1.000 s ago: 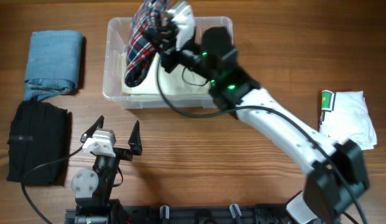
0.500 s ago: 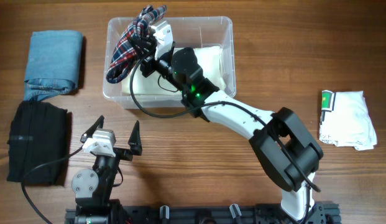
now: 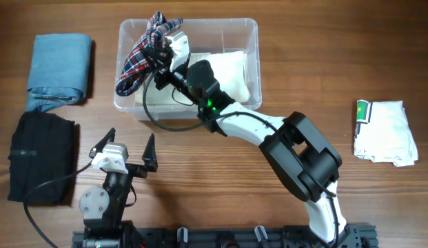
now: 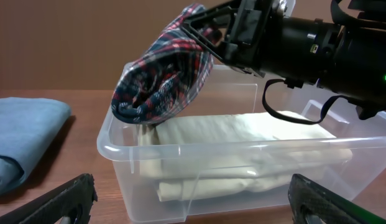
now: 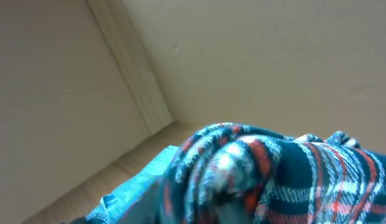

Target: Pack container

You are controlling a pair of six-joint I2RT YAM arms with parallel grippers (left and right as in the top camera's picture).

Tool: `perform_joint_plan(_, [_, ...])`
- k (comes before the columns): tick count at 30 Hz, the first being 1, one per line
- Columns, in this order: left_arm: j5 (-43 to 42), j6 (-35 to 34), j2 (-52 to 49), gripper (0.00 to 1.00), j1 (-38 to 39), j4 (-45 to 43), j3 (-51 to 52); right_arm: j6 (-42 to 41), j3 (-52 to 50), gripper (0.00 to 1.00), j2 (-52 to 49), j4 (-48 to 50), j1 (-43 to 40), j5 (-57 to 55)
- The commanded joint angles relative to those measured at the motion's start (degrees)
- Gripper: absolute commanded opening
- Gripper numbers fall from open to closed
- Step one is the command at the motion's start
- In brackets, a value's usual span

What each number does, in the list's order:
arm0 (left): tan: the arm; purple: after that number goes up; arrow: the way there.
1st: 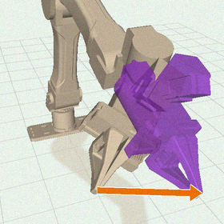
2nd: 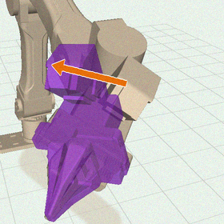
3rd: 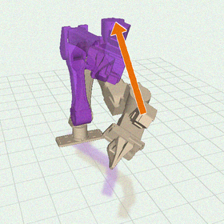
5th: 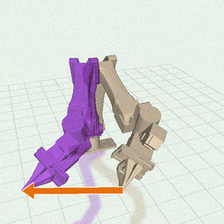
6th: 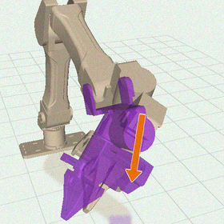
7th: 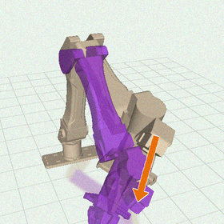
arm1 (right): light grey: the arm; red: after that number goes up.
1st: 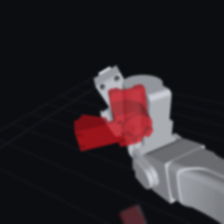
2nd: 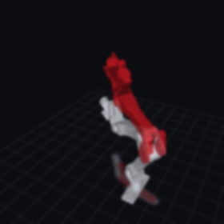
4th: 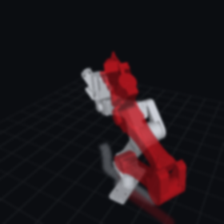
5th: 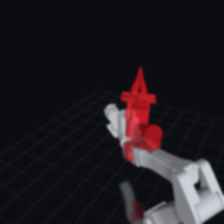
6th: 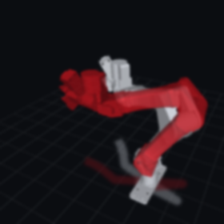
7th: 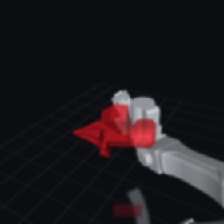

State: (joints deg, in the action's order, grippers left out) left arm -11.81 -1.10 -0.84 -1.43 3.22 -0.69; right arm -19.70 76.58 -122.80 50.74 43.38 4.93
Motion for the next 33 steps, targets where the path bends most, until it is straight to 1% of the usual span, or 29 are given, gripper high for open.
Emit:
perform_joint_plan(1, [0.33,0.7,0.31,1.0,0.31,0.07,0.35,-0.42,1.22,0.8,-0.33,1.25,0.44,0.39])
perform_joint_plan(2, [0.35,0.7,0.31,1.0,0.31,0.07,0.35,-0.2,1.22,0.94,-0.33,1.2,0.52,0.79])
perform_joint_plan(3, [0.35,0.7,0.31,1.0,0.31,0.07,0.35,0.28,1.22,0.99,-0.33,1.14,0.7,1.36])
perform_joint_plan(6, [0.33,0.7,0.31,1.0,0.33,0.07,0.35,4.13,1.22,1.0,0.57,1.01,1.73,3.04])
perform_joint_plan(9, [0.35,0.7,0.31,1.0,0.33,0.07,0.35,6.43,1.22,1.0,4.09,-0.81,2.93,3.04])
perform_joint_plan(11, [0.35,0.7,0.31,1.0,0.31,0.07,0.35,6.4,1.22,1.0,7.58,-4.02,2.95,3.02])
perform_joint_plan(12, [0.35,0.7,0.31,1.0,0.31,0.07,0.35,6.43,1.22,1.0,9.92,-7.28,2.71,2.82])
perform_joint_plan(13, [0.33,0.7,0.31,1.0,0.33,0.07,0.35,6.49,1.22,1.0,12.2,-11.76,2.23,2.19])
perform_joint_plan(14, [0.35,0.7,0.31,1.0,0.31,0.07,0.35,7.56,1.22,1.0,14.73,-18.27,1.18,1.97])
perform_joint_plan(16, [0.35,0.7,0.31,1.0,0.31,0.07,0.35,10.16,1.33,1.0,18.67,-31.41,-1.16,4.07])
perform_joint_plan(18, [0.35,0.7,0.31,1.0,0.31,0.07,0.35,10.97,3.08,1.0,21.55,-45.07,-3.89,6.78])
perform_joint_plan(20, [0.33,0.7,0.31,1.0,0.31,0.07,0.35,15.34,8.11,1.0,23.08,-62.69,-7.5,11.58])
perform_joint_plan(22, [0.33,0.7,0.31,1.0,0.31,0.07,0.35,15.47,12.87,1.0,22.93,-75.32,-9.6,11.78])
perform_joint_plan(23, [0.33,0.7,0.31,1.0,0.31,0.07,0.35,15.21,13.2,1.0,22.95,-76.06,-10.34,11.89])
perform_joint_plan(24, [0.35,0.7,0.31,1.0,0.31,0.07,0.35,13.86,13.07,1.0,22.93,-74.58,-11.06,11.28])
perform_joint_plan(25, [0.35,0.7,0.31,1.0,0.31,0.07,0.35,10.58,12.76,1.0,22.91,-72.24,-11.82,11.28])
perform_joint_plan(26, [0.33,0.7,0.31,1.0,0.33,0.07,0.35,9.73,12.72,0.99,22.91,-70.75,-12.28,11.19])
perform_joint_plan(28, [0.33,0.7,0.31,1.0,0.31,0.07,0.35,11.21,12.74,0.89,22.86,-70.2,-12.48,6.1])
perform_joint_plan(29, [0.35,0.7,0.31,1.0,0.31,0.07,0.35,12.07,12.74,0.82,22.49,-70.86,-12.48,2.03])
perform_joint_plan(30, [0.33,0.68,0.31,1.0,0.31,0.07,0.35,12.24,12.74,0.77,22.01,-71.45,-12.48,-0.04])
perform_joint_plan(33, [0.33,0.7,0.31,1.0,0.31,0.07,0.35,12.09,12.74,0.74,19.52,-74.03,-12.46,-2.4])
